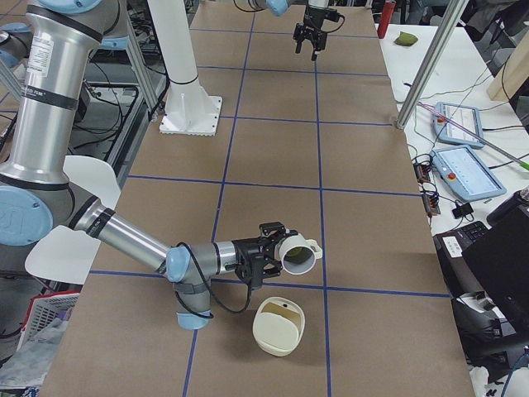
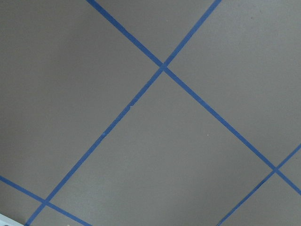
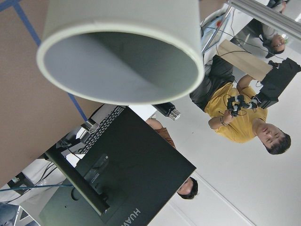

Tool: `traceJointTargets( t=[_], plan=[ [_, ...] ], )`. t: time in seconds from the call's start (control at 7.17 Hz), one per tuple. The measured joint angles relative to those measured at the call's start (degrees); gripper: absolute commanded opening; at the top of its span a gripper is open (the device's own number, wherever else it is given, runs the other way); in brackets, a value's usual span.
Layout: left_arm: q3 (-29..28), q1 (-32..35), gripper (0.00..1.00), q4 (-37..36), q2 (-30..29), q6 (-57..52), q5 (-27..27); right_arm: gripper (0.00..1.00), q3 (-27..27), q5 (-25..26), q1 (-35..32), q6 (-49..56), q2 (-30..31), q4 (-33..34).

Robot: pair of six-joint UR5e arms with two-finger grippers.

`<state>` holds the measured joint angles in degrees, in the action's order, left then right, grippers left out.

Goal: Left arm hands cup to right arm to dump lemon

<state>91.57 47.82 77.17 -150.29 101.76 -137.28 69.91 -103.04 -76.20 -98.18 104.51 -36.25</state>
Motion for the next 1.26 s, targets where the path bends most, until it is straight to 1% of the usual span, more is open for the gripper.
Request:
traceJointTargets(
  t=[0.14, 0.56, 0.84, 1.26],
  plan=[
    [0.0, 0.2, 1.00, 0.0, 0.0, 0.0, 0.0, 0.00, -0.6, -0.5, 0.0, -4.6, -1.1, -1.2],
    [0.0, 1.2, 1.00, 0.0, 0.0, -0.1, 0.1, 0.00, -4.2, -1.0, -0.5, -13.3, -3.1, -5.2],
    [0.0, 1.5, 1.00, 0.0, 0.0, -0.1, 0.1, 0.00, -5.3, -1.0, -3.0, -17.4, -3.4, -6.5],
    [0.0, 1.5, 1.00, 0.1, 0.0, -0.1, 0.1, 0.00, -6.1, -0.9, -6.7, -22.4, -3.5, -6.7]
  ],
)
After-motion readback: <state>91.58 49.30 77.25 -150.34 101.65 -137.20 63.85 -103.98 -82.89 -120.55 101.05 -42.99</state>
